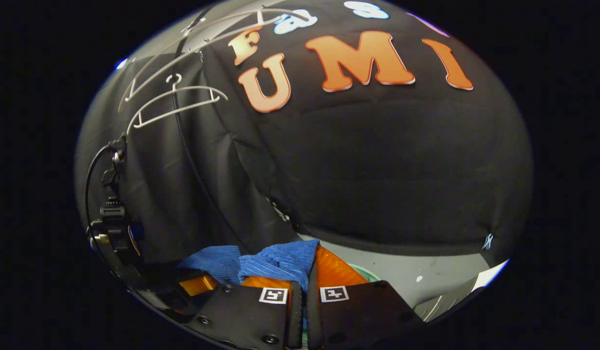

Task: Grasp the clothes on the hanger with both hands and then place them into the laundry hamper below.

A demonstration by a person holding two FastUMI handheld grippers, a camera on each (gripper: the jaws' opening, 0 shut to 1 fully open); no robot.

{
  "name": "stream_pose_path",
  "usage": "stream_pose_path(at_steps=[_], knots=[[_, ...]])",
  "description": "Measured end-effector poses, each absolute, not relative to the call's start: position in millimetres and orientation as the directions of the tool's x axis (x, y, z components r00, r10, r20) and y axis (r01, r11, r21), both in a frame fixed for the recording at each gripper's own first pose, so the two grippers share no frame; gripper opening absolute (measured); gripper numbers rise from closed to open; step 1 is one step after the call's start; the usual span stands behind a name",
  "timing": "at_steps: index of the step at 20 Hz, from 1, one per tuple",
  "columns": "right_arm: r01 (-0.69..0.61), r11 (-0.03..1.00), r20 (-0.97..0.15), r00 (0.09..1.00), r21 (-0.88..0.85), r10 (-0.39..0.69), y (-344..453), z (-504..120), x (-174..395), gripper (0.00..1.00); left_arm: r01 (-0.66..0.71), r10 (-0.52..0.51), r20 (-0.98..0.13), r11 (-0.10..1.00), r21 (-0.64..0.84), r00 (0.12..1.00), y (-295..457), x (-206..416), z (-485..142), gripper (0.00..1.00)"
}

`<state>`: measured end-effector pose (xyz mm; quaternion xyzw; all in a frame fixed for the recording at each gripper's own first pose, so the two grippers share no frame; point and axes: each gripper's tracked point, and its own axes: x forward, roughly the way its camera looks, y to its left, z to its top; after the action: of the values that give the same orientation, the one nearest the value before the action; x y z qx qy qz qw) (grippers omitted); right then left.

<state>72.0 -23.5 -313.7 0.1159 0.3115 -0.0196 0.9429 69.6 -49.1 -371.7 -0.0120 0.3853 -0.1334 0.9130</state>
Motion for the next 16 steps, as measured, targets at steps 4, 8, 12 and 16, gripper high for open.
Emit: stream_pose_path(at_steps=[4, 8, 12, 16], knots=[[0.112, 0.979, -0.708, 0.705, 0.171, 0.043, -12.7, -382.9, 53.0, 0.11, 0.219, -0.265, -0.79, 0.961, -0.169, 0.553, -64.4, 40.0, -430.5, 0.07], [0.114, 0.982, -0.769, 0.637, 0.154, 0.047, -8.0, -420.5, 45.3, 0.12, 0.234, -0.266, -0.828, 0.958, -0.168, 0.494, -63.2, 23.4, -467.0, 0.08], [0.126, 0.978, -0.822, 0.566, 0.164, 0.064, -8.4, -449.6, 27.4, 0.11, 0.198, -0.28, -0.853, 0.957, -0.211, 0.44, -53.5, 7.0, -484.0, 0.07], [0.142, 0.978, -0.85, 0.525, 0.151, 0.055, -11.8, -472.2, 16.1, 0.11, 0.142, -0.288, -0.857, 0.957, -0.251, 0.426, -44.2, -5.2, -486.3, 0.1]])
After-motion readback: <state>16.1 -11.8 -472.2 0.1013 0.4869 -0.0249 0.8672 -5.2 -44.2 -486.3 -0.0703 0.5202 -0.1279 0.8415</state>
